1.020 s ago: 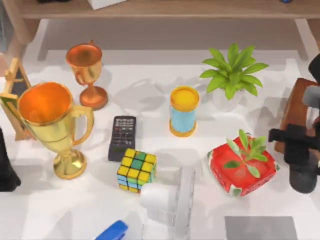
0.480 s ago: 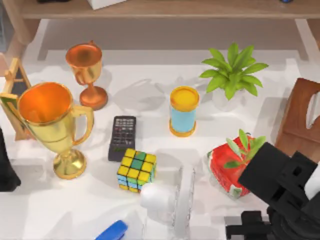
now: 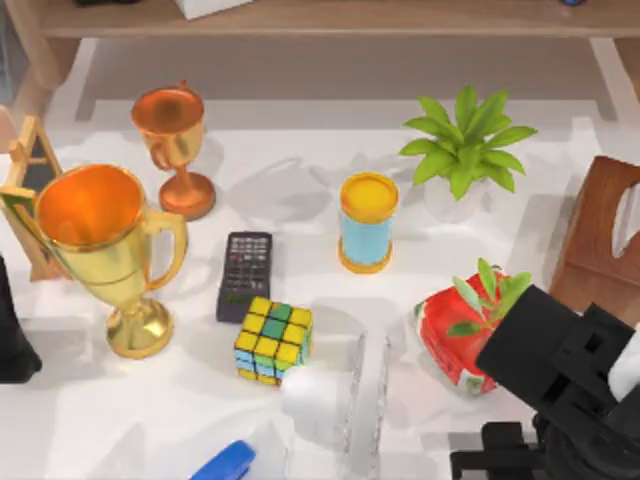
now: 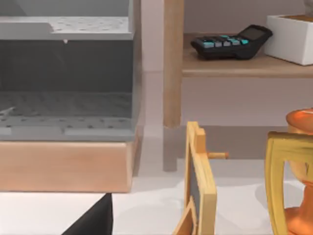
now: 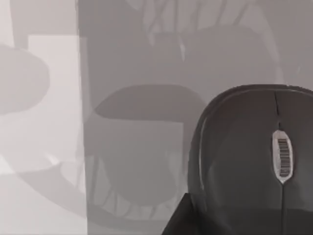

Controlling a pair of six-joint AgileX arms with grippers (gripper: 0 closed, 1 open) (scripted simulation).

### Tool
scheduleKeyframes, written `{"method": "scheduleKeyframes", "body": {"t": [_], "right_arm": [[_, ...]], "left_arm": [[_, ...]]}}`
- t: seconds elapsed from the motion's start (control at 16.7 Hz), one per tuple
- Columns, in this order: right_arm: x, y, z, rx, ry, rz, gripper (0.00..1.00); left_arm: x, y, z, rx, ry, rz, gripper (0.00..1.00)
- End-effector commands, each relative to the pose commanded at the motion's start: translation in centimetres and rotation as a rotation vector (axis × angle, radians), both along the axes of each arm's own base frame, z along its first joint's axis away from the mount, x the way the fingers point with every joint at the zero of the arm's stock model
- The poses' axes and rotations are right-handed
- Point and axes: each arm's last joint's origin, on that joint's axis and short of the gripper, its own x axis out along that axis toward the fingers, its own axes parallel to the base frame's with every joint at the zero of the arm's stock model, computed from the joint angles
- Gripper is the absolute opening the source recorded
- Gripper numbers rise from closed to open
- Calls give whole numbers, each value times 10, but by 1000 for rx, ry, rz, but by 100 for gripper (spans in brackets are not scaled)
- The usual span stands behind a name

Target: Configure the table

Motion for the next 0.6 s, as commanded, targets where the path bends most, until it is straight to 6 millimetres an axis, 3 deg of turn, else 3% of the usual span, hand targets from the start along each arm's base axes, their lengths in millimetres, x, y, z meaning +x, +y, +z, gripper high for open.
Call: {"method": "scheduleKeyframes", "body": {"t": [0.6], "right_arm": [[2, 3, 9, 45, -40, 17, 0]], "left_arm": [[0, 0, 0, 0, 0, 0, 100]]}}
